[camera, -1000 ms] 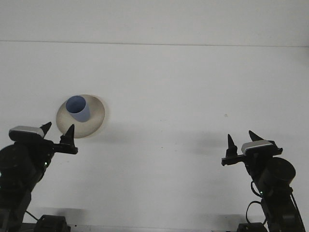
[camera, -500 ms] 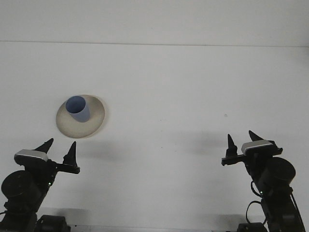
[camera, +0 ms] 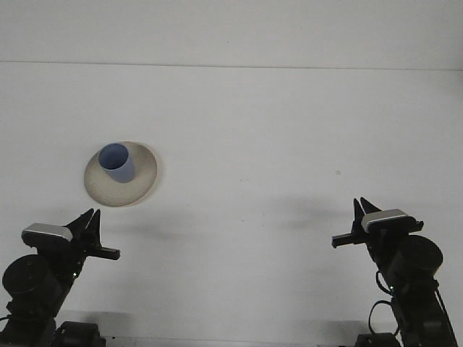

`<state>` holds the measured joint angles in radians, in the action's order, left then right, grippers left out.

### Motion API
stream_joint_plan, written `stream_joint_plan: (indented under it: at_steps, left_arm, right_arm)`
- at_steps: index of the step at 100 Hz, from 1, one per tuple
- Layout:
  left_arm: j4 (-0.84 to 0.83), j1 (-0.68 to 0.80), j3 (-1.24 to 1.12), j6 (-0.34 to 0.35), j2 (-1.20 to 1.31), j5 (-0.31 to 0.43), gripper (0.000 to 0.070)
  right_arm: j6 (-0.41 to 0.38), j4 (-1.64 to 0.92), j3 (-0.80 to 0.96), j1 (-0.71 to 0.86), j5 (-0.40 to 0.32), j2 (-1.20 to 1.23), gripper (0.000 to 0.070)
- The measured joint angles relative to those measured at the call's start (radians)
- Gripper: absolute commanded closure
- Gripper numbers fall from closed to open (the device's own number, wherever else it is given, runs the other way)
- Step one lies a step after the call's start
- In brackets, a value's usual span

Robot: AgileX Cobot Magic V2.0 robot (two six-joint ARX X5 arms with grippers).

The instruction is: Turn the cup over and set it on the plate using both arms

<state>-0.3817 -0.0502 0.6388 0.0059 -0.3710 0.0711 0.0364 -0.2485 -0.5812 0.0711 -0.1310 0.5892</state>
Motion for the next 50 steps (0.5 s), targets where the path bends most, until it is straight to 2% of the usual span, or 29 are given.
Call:
stream_joint_plan:
  at_steps: [50]
  left_arm:
    - [0.007,0.000,0.000,0.000,0.000,0.000,0.0689]
  right_arm:
    - [0.000,0.006,0.000,0.000,0.000,0.000,0.0700]
